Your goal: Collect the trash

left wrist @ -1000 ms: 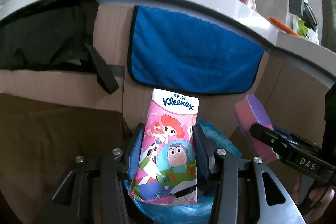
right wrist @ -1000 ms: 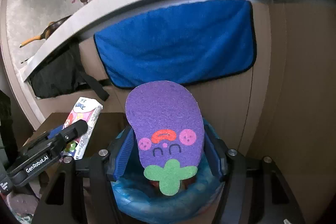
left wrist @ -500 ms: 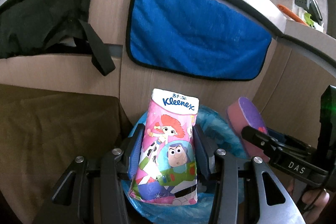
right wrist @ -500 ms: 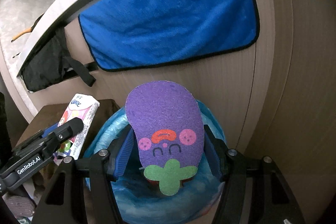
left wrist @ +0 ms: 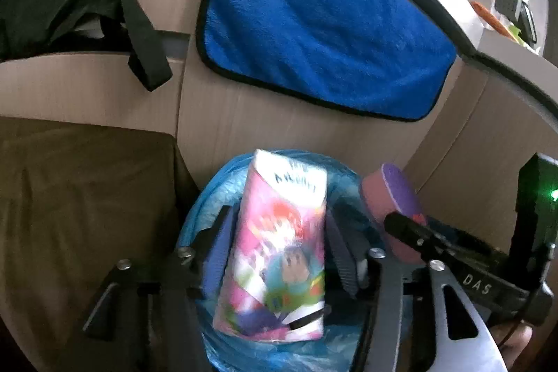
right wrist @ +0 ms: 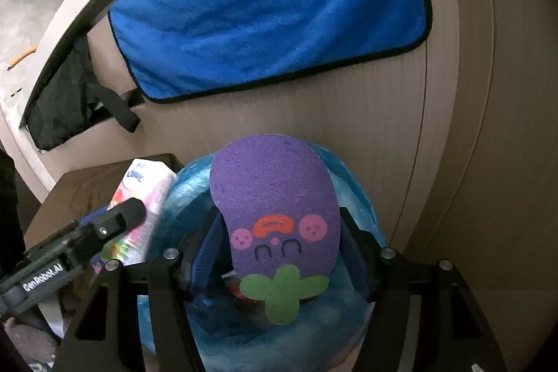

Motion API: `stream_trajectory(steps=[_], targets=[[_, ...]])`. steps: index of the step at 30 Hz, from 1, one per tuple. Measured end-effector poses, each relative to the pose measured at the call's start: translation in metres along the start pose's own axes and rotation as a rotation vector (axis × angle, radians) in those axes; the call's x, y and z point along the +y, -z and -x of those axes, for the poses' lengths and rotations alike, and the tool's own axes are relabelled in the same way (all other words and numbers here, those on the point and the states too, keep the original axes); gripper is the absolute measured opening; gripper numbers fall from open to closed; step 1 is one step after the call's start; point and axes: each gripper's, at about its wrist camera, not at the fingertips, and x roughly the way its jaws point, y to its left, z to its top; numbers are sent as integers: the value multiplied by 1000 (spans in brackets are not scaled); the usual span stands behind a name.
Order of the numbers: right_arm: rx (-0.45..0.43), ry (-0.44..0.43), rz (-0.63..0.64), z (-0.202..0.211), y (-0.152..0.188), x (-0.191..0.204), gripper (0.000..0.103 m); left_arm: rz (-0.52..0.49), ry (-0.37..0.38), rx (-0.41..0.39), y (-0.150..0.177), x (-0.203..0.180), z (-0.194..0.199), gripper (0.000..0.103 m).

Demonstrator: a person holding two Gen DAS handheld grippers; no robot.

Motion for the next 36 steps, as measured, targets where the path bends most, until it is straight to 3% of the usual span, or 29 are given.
stream_trajectory(steps=[4,7,10,17,23,30,36], targets=[[22,-6,10,-2,1,5,62,10,6,-13,-2,3,7,80],[2,8,27,5,2,12,62,22,-1,-33,-2,7,18,85],[-17,21,60,14,-1,20,70,34,-27,-58,-1,14,35,89],[-47,28,74,32,-5,31,72,41,-80,-103,2,30,83,93],[-113,45,86,84,11,49,72,-31,-145,-111,18,33,138,93],[-93,-14,89,142,64,86,72,-153,-281,-146,63,16,214,93],[-115,-16,98,182,112,109,72,-142,-308,-71,103,4,247,93]])
